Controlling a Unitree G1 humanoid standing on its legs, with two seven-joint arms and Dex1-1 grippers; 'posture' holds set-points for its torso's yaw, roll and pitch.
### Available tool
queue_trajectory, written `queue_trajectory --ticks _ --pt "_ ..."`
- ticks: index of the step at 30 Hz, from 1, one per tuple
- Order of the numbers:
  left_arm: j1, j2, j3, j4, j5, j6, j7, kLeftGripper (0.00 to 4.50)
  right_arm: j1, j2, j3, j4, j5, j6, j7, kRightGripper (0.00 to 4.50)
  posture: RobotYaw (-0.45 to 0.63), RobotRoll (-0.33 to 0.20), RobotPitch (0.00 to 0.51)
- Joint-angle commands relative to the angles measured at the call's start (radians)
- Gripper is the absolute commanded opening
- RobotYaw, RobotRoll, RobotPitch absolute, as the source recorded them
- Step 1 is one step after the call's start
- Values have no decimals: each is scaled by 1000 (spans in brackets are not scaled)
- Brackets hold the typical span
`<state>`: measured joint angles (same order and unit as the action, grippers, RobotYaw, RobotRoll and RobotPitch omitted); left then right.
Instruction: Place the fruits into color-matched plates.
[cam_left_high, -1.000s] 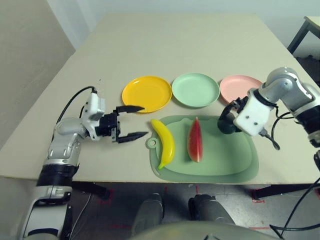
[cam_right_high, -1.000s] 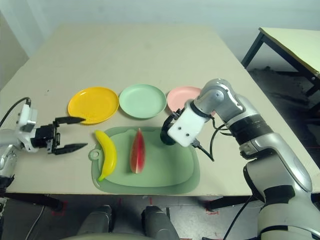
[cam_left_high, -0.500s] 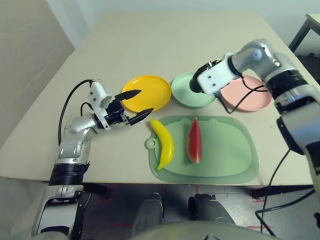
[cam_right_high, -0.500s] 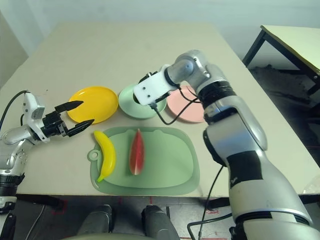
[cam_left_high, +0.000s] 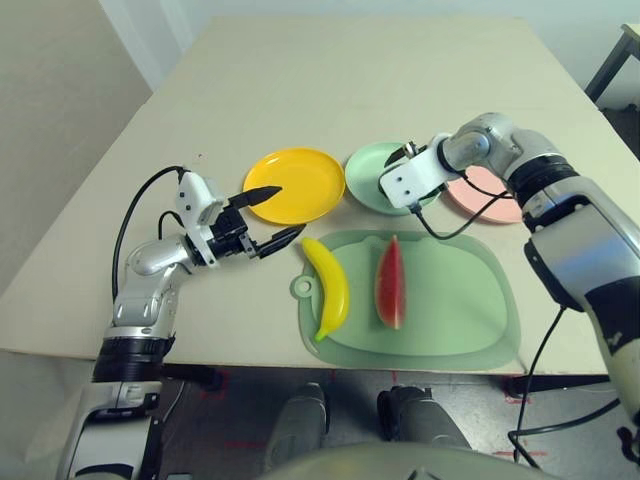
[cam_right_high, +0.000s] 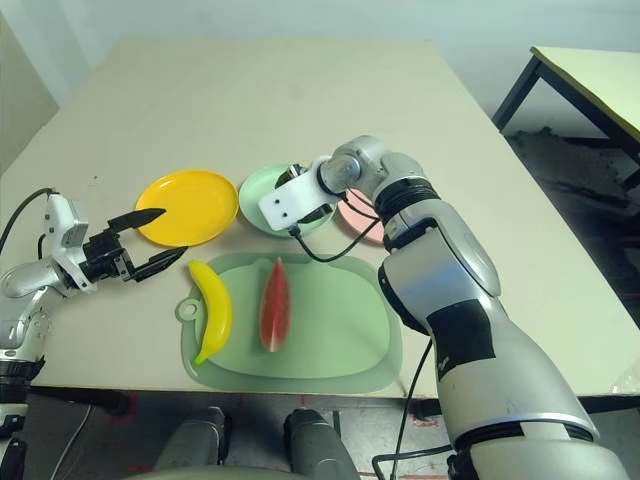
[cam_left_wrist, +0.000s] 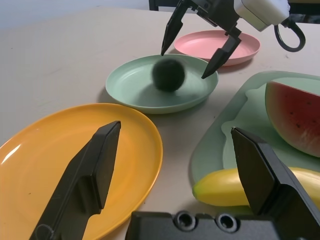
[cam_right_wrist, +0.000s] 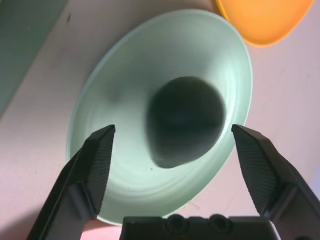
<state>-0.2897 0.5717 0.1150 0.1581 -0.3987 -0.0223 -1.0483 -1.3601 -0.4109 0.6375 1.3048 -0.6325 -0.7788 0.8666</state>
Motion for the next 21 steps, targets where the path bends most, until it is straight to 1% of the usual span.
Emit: queue_trajectory --ticks 1,6,11,13,15,17,19,21 --pt "-15 14 -6 40 15 -10 -18 4500 -3 -21 -7 -8 -4 -34 26 4466 53 0 94" --pt "-38 24 -9 89 0 -25 -82 4500 -21 -62 -21 -45 29 -123 109 4466 31 0 92" --pt "-53 59 -10 145 -37 -46 -248 4500 -35 -123 -32 -138 113 -266 300 4466 14 0 95" --pt "-68 75 -2 160 -66 -33 -317 4500 -30 -142 -35 -203 181 -299 401 4466 10 0 95" --pt "-88 96 1 166 -91 -11 -378 4500 -10 -166 -25 -304 278 -303 518 4466 5 0 94" --pt "-104 114 -6 176 -98 -3 -432 4500 26 -194 -8 -448 391 -263 632 4466 1 0 94" --pt "-112 126 -15 180 -103 1 -479 4500 73 -233 16 -629 500 -177 721 4466 -3 0 96" --pt "-115 134 -27 176 -98 -2 -516 4500 116 -281 54 -817 578 -54 747 4466 -3 0 96"
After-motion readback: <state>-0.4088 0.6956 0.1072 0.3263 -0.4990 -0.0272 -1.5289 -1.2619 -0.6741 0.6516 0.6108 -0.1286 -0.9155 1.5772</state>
